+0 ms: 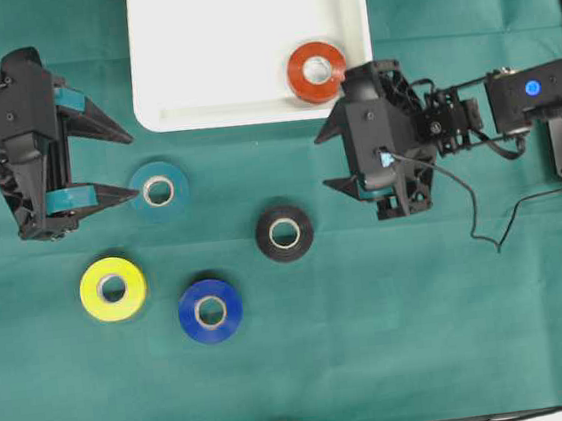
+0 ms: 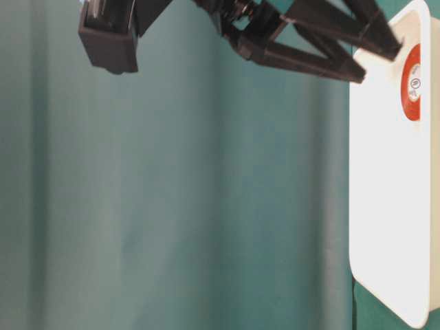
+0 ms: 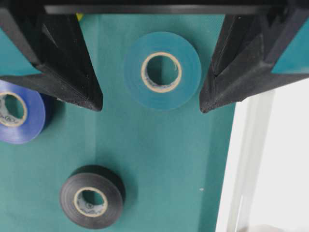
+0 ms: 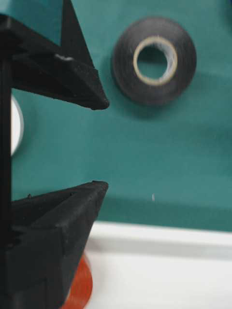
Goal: Put the tape alternately from left to right into the white case.
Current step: 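Move the left gripper over the teal tape roll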
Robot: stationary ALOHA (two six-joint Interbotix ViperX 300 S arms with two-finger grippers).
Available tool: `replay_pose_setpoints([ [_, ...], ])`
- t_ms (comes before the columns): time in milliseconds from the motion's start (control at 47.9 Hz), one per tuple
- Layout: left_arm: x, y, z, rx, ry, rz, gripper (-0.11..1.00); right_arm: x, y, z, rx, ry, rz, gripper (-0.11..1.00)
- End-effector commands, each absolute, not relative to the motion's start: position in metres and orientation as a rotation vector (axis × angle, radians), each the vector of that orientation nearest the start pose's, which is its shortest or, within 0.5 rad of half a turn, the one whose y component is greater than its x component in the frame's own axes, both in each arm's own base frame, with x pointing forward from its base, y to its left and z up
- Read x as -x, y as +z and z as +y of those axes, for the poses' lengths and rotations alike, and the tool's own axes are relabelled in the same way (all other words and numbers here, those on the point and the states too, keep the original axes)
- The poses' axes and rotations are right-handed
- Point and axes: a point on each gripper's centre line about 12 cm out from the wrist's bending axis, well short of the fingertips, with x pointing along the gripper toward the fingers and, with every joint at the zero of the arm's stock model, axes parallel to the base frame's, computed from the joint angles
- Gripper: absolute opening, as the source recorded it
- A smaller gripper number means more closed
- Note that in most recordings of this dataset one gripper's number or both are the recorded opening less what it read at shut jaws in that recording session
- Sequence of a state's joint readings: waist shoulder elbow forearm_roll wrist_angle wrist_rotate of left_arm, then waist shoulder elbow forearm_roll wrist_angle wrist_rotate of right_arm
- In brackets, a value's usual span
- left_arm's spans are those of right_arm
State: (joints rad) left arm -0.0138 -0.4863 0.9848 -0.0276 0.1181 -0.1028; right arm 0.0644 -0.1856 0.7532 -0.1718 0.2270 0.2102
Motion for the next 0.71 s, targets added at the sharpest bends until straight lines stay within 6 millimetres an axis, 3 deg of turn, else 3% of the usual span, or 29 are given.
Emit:
replay_pose_setpoints([
  [0,-0.274,0.213,-0.003,0.126,0.026,0.598,0.84,-0.337,0.194,0.024,-0.028,0.019,0.752,0.68],
  [292,-0.274,0.212,-0.003,0.126,0.026,0.597,0.84,-0.326,0.178,0.028,-0.11,0.001,0.771,0.68],
  [689,-0.273,0.211,-0.008,0.149,0.02,0.601,0.84,-0.328,0.18,0.028,-0.109,0.002,0.765,0.68],
])
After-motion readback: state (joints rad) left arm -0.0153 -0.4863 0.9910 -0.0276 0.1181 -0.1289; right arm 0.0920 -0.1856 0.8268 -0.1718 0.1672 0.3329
